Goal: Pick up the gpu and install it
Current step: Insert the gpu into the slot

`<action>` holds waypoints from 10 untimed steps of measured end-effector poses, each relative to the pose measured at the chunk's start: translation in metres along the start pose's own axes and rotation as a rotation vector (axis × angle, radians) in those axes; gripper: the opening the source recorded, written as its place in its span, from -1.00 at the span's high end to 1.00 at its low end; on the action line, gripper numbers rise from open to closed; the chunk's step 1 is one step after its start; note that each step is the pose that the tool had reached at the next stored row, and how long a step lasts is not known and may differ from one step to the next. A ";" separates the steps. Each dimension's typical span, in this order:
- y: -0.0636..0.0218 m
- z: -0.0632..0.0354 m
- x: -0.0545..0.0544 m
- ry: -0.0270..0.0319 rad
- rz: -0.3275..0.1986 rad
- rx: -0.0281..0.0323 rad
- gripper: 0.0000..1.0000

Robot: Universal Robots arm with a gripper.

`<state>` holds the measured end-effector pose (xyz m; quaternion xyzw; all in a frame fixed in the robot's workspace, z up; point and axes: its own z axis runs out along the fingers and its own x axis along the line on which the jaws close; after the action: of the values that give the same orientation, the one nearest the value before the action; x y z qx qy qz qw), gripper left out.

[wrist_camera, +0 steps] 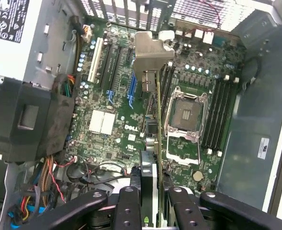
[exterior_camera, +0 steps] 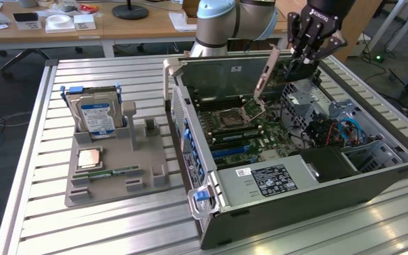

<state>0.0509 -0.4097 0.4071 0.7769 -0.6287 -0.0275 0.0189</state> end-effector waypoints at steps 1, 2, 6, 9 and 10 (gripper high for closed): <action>0.0000 0.0001 0.000 0.0006 -0.009 0.0000 0.47; 0.0000 0.0001 0.000 0.0013 -0.018 -0.0001 0.47; 0.0000 0.0001 0.000 0.0033 -0.050 -0.0005 0.47; -0.0001 0.0002 0.000 0.0034 -0.050 -0.0005 0.47; -0.0001 0.0002 0.000 0.0034 -0.050 -0.0005 0.47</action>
<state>0.0508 -0.4094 0.4070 0.7925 -0.6090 -0.0268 0.0194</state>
